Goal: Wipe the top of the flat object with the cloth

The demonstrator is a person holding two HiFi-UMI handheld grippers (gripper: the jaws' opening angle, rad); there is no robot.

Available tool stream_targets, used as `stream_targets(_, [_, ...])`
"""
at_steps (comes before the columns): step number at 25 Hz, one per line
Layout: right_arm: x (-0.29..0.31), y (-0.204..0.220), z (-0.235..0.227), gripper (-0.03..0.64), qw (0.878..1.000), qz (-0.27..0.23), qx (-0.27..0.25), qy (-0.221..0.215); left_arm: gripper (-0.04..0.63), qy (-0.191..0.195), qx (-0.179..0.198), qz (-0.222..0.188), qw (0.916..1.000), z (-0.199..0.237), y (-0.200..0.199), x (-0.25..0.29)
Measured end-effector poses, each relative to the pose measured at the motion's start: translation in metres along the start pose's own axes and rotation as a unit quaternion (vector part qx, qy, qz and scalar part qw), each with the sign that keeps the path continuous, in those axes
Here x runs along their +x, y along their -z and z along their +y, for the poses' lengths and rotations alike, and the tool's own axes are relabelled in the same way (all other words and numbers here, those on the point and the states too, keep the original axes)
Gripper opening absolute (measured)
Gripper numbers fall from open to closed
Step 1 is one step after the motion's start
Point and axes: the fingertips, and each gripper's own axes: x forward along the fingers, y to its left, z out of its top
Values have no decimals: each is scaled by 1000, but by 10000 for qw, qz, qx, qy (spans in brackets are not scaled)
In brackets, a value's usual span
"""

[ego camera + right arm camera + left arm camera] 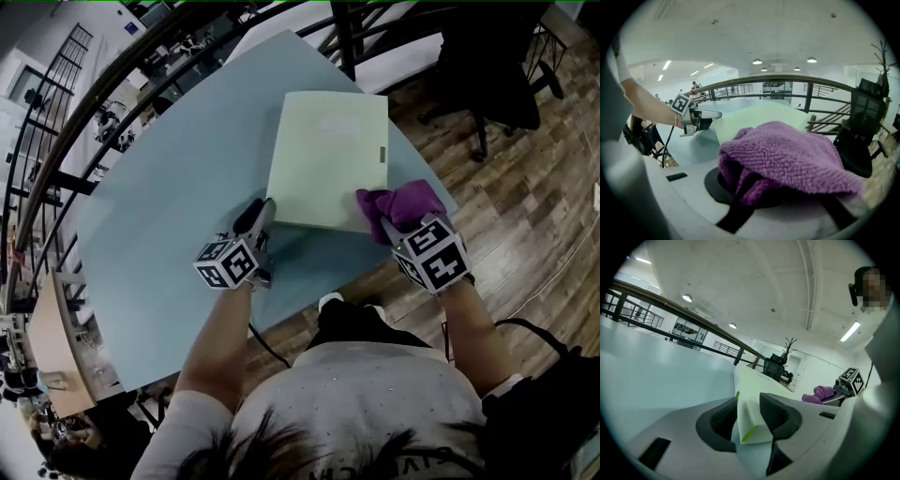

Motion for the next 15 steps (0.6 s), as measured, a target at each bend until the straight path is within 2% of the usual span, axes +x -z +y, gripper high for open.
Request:
stream_targets(4, [-11, 27, -26, 31, 9955, 665, 228, 643, 150, -69, -16, -76, 9999, 4, 2, -3])
stream_targets(6, [-22, 20, -28, 31, 9948, 523, 482, 731, 149, -95, 26, -115, 9999, 4, 1, -5])
stream_targets(8, [-29, -9, -13, 31, 9960, -1, 762, 465, 149, -38, 0, -104, 9999, 2, 1, -5])
stream_targets(11, [-26, -70, 31, 32, 9924, -912, 830, -35, 146, 193, -211, 42, 9996, 0, 3, -3])
stream_targets(15, [4, -142, 102, 32, 9729, -1862, 991, -949, 122, 545, -380, 199, 9976, -2, 1, 0])
